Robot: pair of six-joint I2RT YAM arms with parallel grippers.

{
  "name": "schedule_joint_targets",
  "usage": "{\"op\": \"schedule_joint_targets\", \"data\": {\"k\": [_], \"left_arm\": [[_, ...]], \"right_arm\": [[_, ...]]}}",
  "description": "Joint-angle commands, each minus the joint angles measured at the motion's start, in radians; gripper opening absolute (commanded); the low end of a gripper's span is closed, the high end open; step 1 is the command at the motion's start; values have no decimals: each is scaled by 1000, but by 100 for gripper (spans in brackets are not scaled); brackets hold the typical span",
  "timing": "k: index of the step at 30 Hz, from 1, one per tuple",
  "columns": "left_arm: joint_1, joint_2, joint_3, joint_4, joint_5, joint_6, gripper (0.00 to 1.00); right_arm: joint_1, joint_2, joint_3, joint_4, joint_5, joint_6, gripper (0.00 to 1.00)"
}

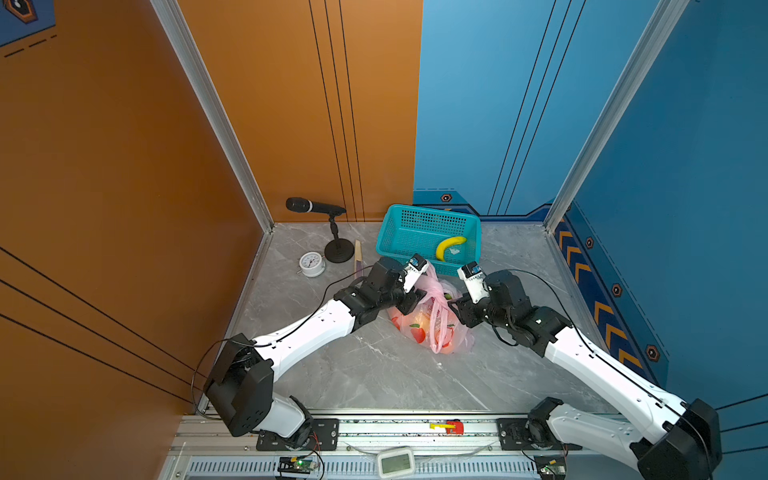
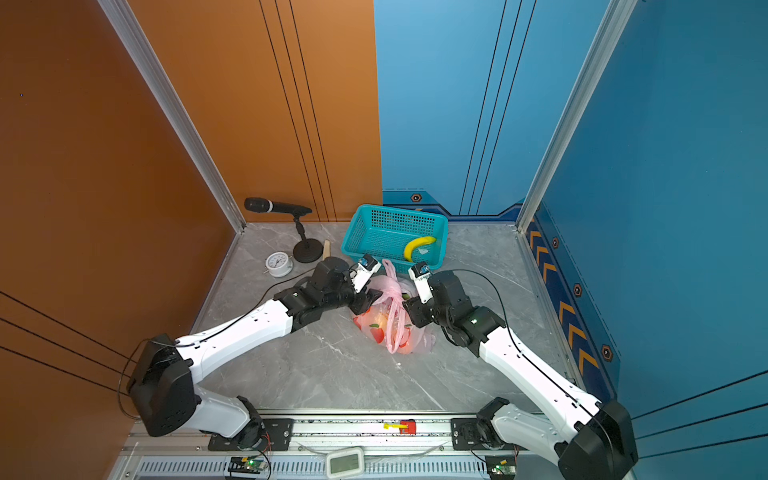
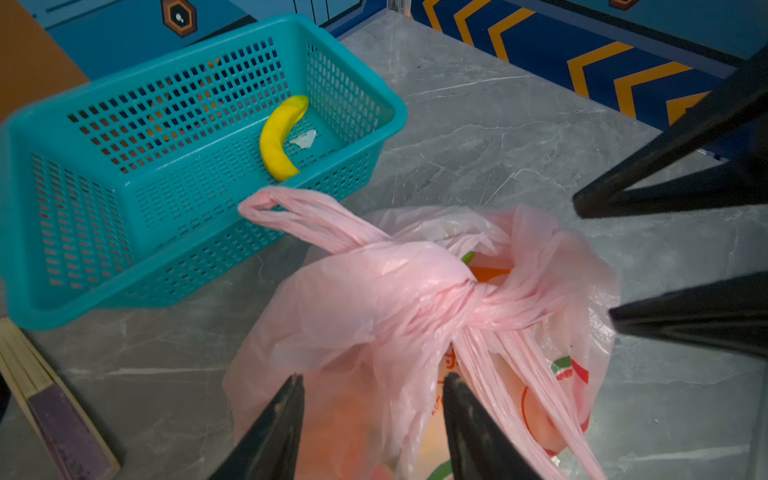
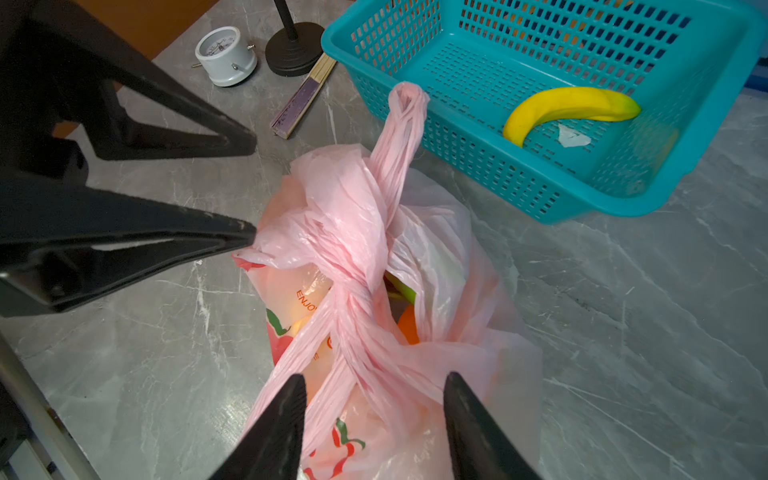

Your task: Untie the knot of the plastic bag and take out the fruit

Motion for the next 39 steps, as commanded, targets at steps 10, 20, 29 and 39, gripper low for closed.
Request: {"op": "schedule_joint_targets", "data": {"k": [10, 20, 29, 39], "left_arm": [[13, 149, 140, -74, 86, -9, 68], [14, 211, 165, -114, 106, -52, 45], [22, 205, 161, -99, 115, -85, 6], [28, 186, 154, -98, 76, -105, 0]], "right_arm": [[-10, 176, 49, -4, -63, -45, 44], [-20, 201, 26, 13, -110, -54, 48], [-23, 258, 43, 2, -160, -55, 49], [-32, 248, 29, 22, -159, -43, 12]]}}
